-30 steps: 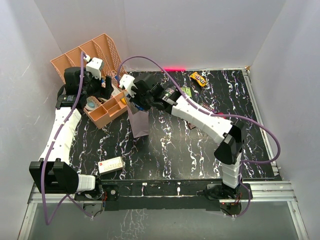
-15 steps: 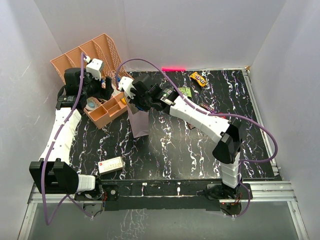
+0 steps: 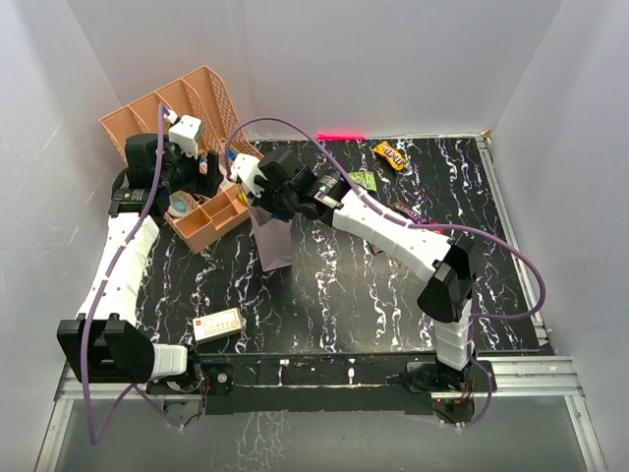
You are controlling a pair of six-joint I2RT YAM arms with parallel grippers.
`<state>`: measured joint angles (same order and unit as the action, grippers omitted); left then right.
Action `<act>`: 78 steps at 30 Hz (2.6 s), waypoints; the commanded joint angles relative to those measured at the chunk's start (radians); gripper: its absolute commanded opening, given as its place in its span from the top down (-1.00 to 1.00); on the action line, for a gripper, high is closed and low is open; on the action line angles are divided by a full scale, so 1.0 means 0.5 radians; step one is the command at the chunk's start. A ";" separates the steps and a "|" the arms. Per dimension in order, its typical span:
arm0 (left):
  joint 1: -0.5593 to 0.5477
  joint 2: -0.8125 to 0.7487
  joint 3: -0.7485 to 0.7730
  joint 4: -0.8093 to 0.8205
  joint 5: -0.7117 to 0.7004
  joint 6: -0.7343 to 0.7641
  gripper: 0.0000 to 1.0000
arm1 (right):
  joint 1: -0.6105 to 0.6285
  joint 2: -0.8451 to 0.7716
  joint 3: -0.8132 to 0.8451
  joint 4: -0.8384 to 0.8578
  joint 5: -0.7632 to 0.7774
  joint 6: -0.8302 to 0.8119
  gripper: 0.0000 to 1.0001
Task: Place the snacks into the paper bag
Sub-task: Place the snack in the paper bag.
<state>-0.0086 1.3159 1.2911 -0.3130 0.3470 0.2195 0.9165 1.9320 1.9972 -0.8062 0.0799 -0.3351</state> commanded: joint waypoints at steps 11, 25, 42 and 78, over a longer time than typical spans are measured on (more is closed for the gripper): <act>0.019 -0.094 -0.028 0.049 0.055 0.019 -0.61 | 0.009 -0.011 0.040 -0.013 -0.003 0.007 0.71; 0.021 -0.095 -0.039 0.055 0.061 0.021 -0.61 | 0.009 -0.001 0.087 -0.026 -0.023 0.037 0.55; 0.029 -0.089 -0.051 0.062 0.069 0.025 -0.61 | 0.010 -0.033 0.185 -0.037 -0.119 0.061 0.24; 0.029 -0.085 -0.086 0.046 -0.035 -0.129 -0.97 | -1.009 -1.094 -1.078 0.297 -0.553 0.137 -0.33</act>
<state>-0.0010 1.3109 1.2659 -0.3058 0.3283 0.1761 0.5369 1.4540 1.5463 -0.7597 -0.1734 -0.3084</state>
